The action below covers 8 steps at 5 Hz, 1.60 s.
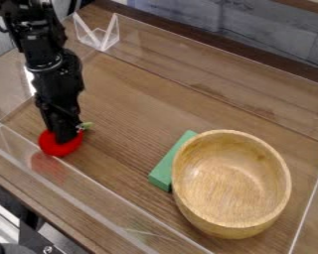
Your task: Move the red fruit to the right
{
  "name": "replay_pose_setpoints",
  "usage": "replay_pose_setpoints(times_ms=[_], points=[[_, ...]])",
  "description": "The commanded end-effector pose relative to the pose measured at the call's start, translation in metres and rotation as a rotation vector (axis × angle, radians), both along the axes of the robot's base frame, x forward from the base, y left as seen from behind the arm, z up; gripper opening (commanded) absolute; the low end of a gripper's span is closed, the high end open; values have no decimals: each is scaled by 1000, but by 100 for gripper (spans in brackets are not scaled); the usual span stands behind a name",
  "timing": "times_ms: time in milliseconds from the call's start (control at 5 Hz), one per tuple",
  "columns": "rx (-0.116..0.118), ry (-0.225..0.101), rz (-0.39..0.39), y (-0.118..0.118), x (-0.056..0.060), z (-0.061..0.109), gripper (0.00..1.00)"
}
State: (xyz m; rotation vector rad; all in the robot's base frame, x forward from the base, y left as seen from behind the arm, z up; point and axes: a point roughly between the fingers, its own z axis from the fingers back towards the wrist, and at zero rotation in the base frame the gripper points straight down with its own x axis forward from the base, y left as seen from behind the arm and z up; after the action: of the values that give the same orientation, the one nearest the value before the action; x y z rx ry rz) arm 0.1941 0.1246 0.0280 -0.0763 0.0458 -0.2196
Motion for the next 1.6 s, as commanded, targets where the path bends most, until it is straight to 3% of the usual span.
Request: replay_pose_setpoints(times_ms=[0, 200, 600, 800, 1000, 1400], points=[[3, -10, -1, 9, 7, -7, 100], [1, -16, 22, 5, 2, -6, 0], [-3, -69, 49, 13, 7, 26, 0], [-9, -119, 88, -6, 26, 49, 0], [-32, -151, 73, -43, 56, 63, 0], [-67, -173, 86, -107, 106, 74, 0]])
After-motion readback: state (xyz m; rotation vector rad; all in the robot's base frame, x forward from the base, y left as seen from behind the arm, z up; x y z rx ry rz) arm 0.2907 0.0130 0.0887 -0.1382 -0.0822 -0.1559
